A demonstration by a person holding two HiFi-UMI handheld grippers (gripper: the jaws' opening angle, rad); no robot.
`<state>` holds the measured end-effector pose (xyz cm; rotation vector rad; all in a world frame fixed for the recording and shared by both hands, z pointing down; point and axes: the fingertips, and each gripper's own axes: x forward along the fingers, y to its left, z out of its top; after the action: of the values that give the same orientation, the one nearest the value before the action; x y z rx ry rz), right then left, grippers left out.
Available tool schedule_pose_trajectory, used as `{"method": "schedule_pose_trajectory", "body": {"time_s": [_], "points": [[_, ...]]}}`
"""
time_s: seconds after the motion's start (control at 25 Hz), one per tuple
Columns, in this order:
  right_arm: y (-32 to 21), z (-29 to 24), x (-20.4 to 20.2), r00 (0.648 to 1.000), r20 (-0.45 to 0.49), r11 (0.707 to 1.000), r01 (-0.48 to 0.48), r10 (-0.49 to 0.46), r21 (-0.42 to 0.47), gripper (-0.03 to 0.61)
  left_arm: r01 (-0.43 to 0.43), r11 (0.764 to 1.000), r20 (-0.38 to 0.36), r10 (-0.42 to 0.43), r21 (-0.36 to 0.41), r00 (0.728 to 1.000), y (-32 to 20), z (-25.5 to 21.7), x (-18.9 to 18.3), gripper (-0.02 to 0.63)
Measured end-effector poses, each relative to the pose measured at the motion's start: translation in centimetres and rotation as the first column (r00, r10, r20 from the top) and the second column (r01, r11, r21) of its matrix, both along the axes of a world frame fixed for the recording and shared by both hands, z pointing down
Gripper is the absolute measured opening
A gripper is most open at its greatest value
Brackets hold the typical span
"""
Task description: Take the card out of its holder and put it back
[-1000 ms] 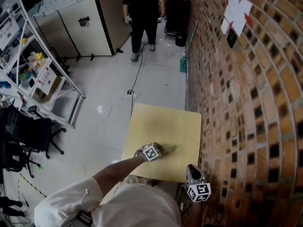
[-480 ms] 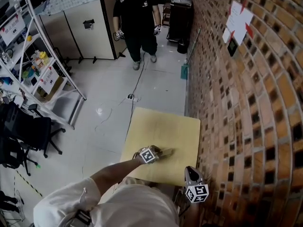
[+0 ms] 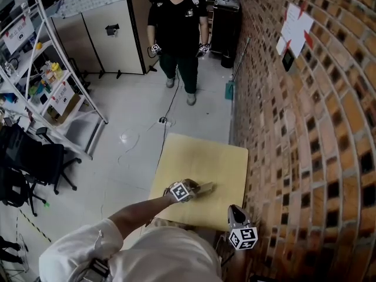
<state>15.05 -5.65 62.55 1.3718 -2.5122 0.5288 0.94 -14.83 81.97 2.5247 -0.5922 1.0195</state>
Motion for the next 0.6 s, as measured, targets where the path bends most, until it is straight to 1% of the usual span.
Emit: {"method": "schedule_pose_trajectory", "body": {"time_s": [0.16, 0.36, 0.6], "points": [[0.2, 0.2, 0.2, 1.000, 0.005, 1.000, -0.003, 0.003, -0.005, 0.020, -0.002, 1.000, -0.028, 0.002, -0.003, 1.000, 0.5, -0.9, 0.4, 0.034], [-0.1, 0.4, 0.3, 1.000, 0.008, 1.000, 0.002, -0.002, -0.003, 0.020, -0.003, 1.000, -0.038, 0.003, 0.010, 0.999, 0.5, -1.8, 0.6, 0.034], [-0.3, 0.4, 0.4, 1.000, 0.010, 1.000, 0.005, -0.005, -0.004, 0.020, 0.007, 1.000, -0.075, -0.006, 0.015, 0.997, 0.8, -3.3, 1.0, 0.034]]}}
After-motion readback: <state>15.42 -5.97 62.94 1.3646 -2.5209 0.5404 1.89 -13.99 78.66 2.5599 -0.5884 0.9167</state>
